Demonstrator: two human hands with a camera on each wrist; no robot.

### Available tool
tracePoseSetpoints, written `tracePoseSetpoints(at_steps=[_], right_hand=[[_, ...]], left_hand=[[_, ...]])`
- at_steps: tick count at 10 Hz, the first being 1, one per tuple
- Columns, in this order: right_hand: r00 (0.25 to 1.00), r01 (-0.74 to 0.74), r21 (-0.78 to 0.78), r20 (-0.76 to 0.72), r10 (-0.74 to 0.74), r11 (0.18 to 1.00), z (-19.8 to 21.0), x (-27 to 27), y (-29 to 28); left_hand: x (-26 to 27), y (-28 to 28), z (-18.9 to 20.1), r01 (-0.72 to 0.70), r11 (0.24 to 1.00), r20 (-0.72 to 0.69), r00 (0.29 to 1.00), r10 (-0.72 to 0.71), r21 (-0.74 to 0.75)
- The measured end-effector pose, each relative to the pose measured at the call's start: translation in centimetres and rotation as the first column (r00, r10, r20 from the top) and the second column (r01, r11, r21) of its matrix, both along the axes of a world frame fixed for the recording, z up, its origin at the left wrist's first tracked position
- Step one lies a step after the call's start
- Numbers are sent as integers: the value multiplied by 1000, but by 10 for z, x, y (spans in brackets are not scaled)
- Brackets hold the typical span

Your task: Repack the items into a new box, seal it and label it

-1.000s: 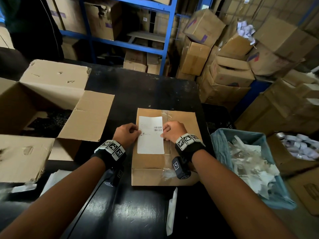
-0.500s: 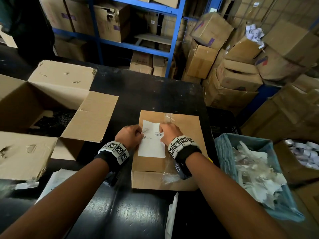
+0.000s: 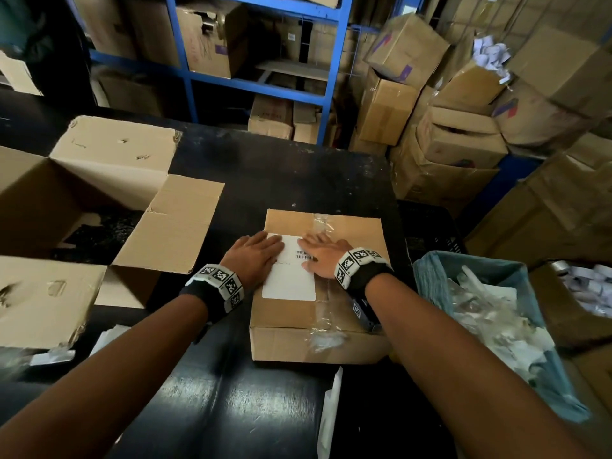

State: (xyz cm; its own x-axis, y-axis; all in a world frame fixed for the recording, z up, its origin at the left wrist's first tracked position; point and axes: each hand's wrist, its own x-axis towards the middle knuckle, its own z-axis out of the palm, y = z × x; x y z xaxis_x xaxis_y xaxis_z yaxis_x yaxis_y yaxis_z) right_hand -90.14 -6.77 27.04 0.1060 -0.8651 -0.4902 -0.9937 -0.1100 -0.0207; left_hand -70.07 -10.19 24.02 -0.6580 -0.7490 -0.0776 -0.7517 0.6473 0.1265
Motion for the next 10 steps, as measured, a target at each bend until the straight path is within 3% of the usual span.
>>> tracePoseSetpoints(at_steps=[1,3,5,8,9,10], right_hand=[[1000,-26,44,-2,26,999,-8,-10,4],[999,-53,80,-1,53,995,-11,-13,11],[996,-88,78,1,88,993,-8,-8,29],[988,-155,52,36,153,987,-5,7,68],[983,-137,-21,121,138,990,5,1,77],[938,72,-150,345,-17,986,13,-16,89]], left_hand=[[5,-11,-1,-6,995,124,992,-7,102],[12,-14,7,91,965,226,963,-148,248],[18,-13,13,138,959,287,935,-209,250],[32,33,-2,109,982,68,990,-121,153],[33,49,-4,113,982,-6,994,-114,148],[33,66,-6,119,978,-118,988,-100,171]])
